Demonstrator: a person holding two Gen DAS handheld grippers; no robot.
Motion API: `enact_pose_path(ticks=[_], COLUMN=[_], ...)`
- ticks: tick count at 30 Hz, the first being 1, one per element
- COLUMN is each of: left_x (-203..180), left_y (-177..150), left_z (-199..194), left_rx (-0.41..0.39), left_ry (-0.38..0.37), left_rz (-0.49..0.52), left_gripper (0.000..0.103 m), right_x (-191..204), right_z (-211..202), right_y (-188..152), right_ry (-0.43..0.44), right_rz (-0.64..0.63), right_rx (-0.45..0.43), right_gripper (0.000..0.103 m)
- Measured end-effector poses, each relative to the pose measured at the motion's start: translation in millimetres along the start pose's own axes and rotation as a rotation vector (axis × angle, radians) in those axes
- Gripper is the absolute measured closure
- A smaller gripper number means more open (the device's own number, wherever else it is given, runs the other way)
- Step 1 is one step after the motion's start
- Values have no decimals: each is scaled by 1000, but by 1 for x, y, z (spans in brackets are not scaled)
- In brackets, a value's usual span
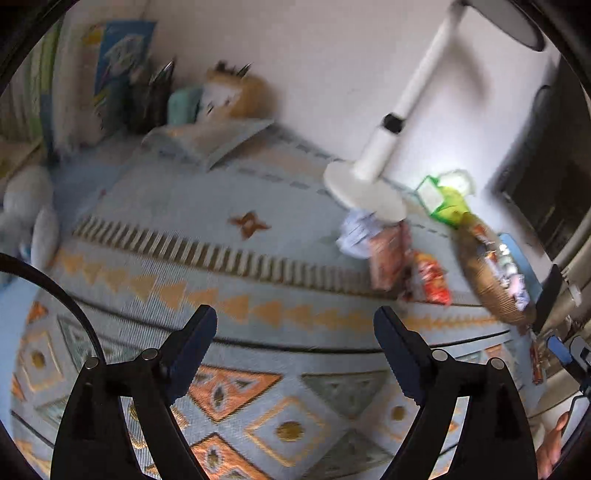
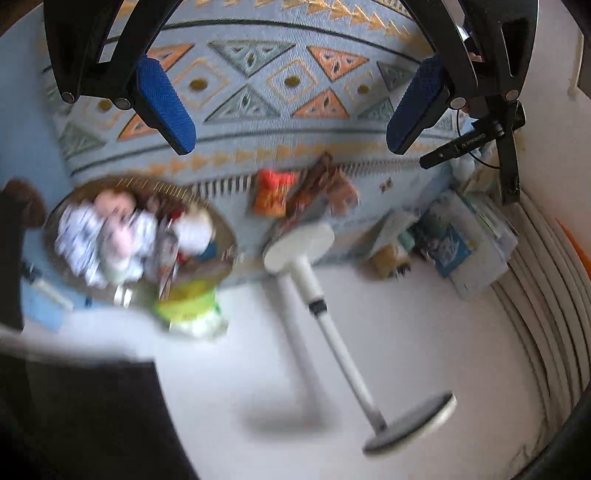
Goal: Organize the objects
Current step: 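Move both open grippers back toward the remaining items on the rug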
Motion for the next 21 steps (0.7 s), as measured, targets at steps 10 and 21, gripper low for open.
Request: enact_pose_path(ticks=[10,21], left_x=[-13,-52], left_y=[-22,-19], left_z=[27,39], left_rx=[92,227], left_ry=[83,75], left_rz=[126,380], left_gripper=[17,11], right_x=[-20,-28], right_z=[70,86], right_y=[-34,-39], right_ry=[-156,-203], right_rz=[-21,-15], right_rx=[7,40], right_gripper=[0,0])
Point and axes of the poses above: each gripper's, at about its wrist camera, not at the fingertips, and z roughly the way its jaws point, x to its left, y to its top, the point moved 2 cm from there along z, roughly the way its jaws point, and after that the axes turned 13 degrees about z, right-handed, at the moved point
